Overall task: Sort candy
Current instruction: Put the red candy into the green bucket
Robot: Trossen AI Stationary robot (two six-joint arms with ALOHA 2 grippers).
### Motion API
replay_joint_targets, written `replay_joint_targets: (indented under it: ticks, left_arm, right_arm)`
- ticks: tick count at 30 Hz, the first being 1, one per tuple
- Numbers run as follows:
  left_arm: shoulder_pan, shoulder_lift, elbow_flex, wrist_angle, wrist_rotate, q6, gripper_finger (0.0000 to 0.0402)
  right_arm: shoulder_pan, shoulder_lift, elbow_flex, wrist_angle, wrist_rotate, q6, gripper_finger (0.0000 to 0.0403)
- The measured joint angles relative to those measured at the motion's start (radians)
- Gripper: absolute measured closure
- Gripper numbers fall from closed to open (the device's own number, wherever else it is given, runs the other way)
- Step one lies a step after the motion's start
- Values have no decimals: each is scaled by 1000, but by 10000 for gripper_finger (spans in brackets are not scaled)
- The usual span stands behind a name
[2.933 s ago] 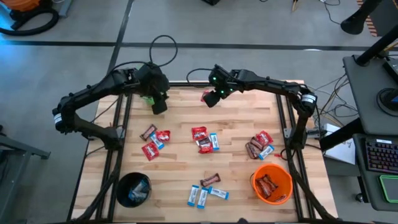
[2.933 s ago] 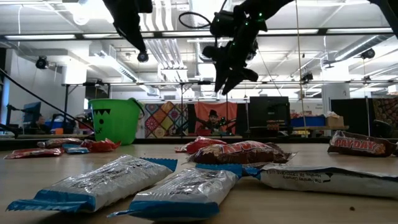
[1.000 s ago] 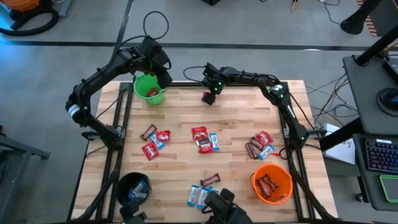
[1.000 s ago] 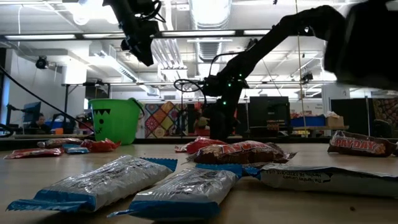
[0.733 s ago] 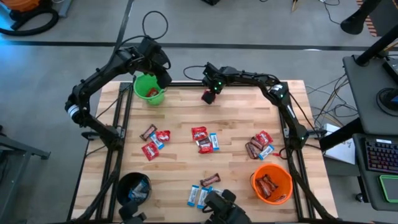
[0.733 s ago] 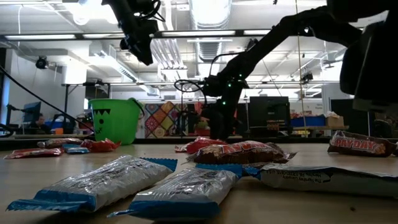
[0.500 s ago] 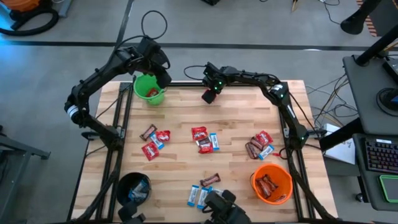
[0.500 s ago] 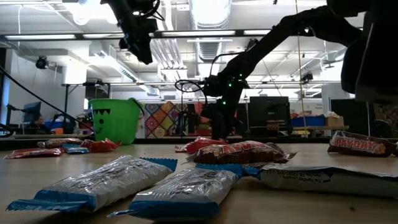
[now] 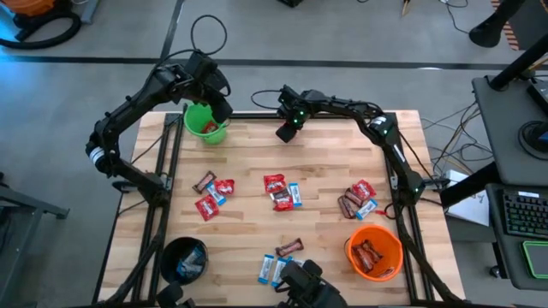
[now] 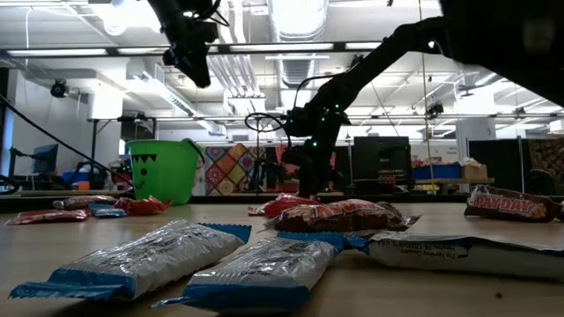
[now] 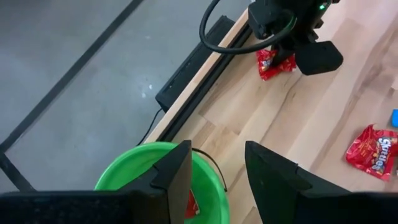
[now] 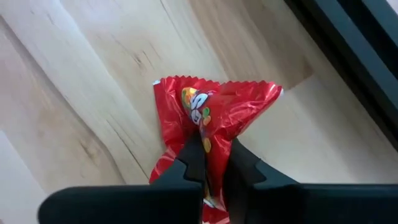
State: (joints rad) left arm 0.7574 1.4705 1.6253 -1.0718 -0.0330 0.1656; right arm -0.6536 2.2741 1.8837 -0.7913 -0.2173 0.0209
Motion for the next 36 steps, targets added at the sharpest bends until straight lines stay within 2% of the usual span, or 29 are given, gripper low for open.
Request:
replay_joint_targets:
  ticks: [11, 16, 26, 31, 36]
  left_arm:
    - [0, -79, -1, -137, -13, -17, 268]
    - [0, -131, -14, -183, -93, -38, 268]
    - [0, -241, -40, -236, -135, -107, 268]
    - [0, -279, -66, -254, -138, -127, 268]
    - [0, -323, -129, -256, -140, -128, 268]
  right_arm:
    - [18, -38, 162, -92, -27, 11, 390]
    - [48, -44, 270, -91, -86, 13, 390]
    - [90, -47, 437, 15, -116, 54, 390]
    - [93, -32, 447, 65, -148, 93, 390]
    - [97, -6, 447, 150, -232, 178, 390]
